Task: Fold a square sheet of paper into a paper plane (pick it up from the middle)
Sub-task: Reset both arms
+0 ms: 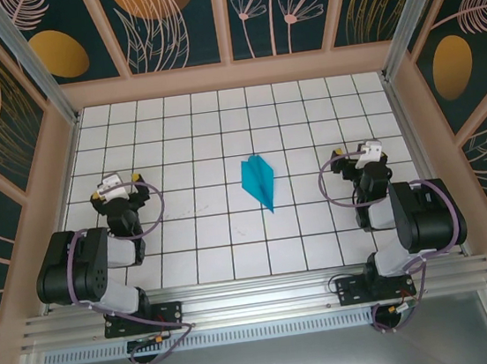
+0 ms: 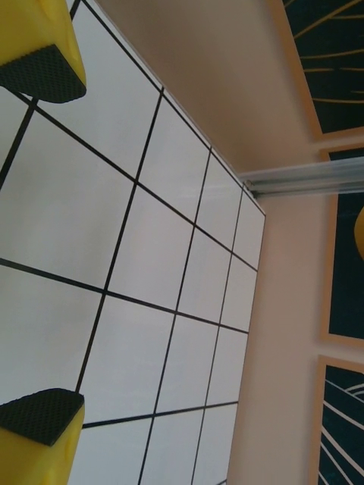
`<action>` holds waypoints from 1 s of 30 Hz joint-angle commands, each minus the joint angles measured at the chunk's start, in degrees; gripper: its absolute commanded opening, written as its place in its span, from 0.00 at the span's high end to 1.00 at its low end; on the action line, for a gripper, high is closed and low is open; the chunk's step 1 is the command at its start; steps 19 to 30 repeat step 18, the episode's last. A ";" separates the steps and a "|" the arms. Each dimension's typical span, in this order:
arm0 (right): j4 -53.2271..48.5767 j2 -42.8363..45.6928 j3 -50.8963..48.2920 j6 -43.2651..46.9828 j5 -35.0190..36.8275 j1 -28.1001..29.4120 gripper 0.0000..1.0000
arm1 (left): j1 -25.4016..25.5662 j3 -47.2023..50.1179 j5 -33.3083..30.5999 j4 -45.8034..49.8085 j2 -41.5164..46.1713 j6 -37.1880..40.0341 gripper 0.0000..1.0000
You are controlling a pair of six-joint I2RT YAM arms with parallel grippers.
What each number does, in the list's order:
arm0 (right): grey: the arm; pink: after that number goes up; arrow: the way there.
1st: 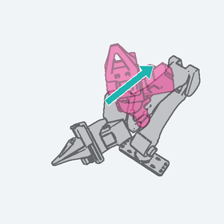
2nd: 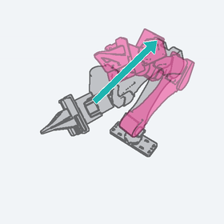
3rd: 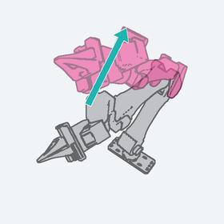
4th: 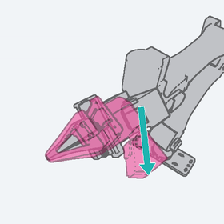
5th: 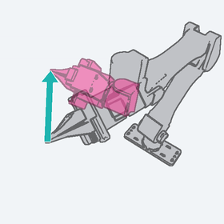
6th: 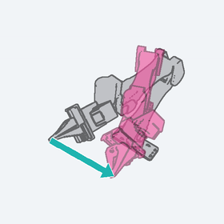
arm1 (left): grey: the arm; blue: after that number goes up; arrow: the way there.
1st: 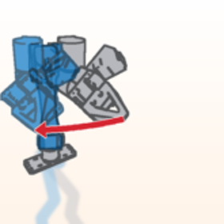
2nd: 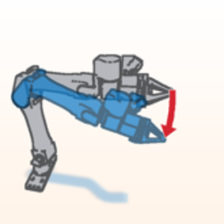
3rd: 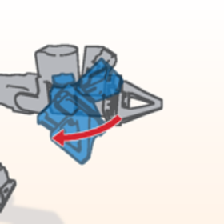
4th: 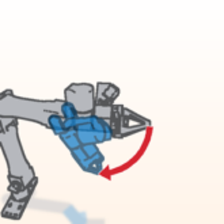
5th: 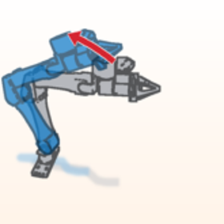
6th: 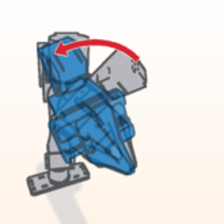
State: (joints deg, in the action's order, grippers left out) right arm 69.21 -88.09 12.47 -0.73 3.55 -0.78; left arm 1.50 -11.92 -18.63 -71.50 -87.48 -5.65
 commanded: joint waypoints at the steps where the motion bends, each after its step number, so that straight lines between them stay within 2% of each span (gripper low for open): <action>1: 3.06 -0.20 0.38 -0.50 -0.97 -0.43 0.01 | -0.27 0.23 2.37 -4.94 0.33 -0.96 0.02; 30: 3.08 -0.21 0.37 -0.52 -0.93 -0.39 0.01 | -0.28 -0.04 3.26 -4.52 0.38 -0.59 0.02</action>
